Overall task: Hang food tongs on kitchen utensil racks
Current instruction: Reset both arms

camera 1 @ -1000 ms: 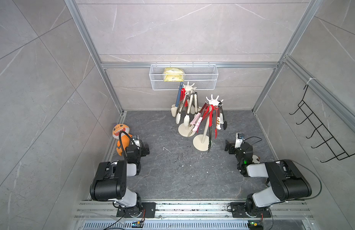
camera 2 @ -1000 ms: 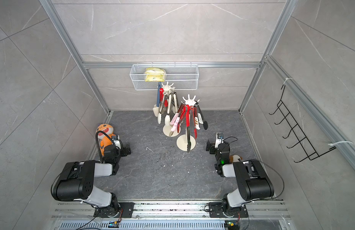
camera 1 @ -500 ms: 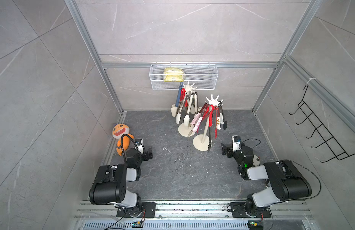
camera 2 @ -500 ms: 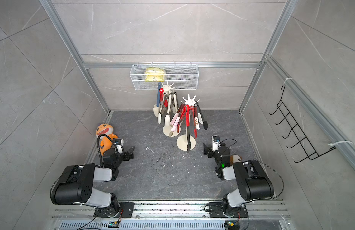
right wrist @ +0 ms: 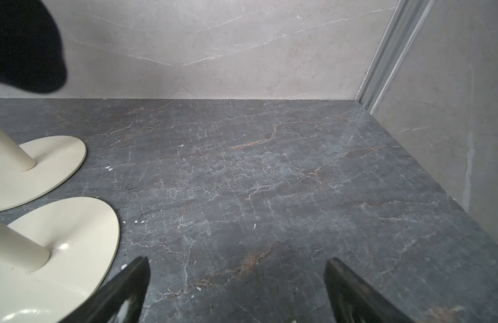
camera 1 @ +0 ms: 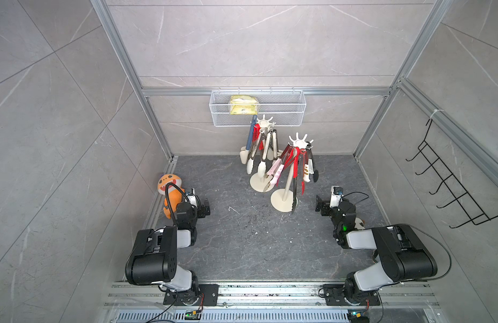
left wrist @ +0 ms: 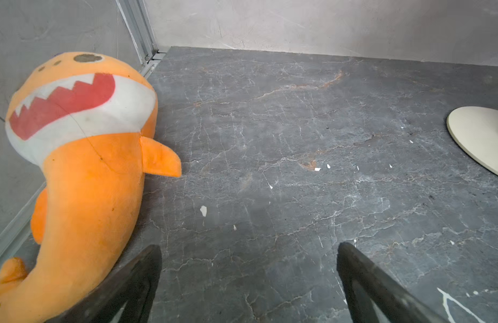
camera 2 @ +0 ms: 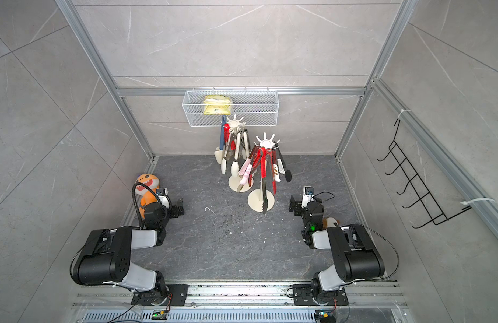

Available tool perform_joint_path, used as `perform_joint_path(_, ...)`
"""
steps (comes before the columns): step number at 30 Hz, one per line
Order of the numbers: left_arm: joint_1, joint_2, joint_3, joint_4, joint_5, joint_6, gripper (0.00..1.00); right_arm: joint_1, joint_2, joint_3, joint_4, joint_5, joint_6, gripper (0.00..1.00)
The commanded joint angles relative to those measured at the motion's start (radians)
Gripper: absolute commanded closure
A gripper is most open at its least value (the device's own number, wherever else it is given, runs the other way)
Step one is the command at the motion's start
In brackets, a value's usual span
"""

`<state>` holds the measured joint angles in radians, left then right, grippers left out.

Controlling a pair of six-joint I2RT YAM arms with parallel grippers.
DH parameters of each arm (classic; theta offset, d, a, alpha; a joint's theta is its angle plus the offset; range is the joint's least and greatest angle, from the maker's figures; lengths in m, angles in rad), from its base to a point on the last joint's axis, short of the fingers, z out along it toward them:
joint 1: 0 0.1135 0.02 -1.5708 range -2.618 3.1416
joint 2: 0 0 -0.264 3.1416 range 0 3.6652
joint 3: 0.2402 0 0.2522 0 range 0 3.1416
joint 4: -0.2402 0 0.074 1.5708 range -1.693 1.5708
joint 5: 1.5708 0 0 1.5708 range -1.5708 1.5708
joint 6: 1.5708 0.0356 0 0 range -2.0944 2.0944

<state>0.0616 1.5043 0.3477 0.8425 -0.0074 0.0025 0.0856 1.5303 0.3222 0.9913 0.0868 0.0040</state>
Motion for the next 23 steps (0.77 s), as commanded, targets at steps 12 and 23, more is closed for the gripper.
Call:
perform_joint_path(12, 0.004, 0.002, 0.013, 0.006, -0.025, -0.015, 0.0, 0.016, 0.003, 0.0, -0.005, 0.089, 0.021, 0.0)
perform_joint_path(23, 0.004, 0.0, 0.013, 0.005, -0.025, -0.015, 0.0, 0.019, 0.005, 0.01, -0.022, 0.073, 0.011, 0.0)
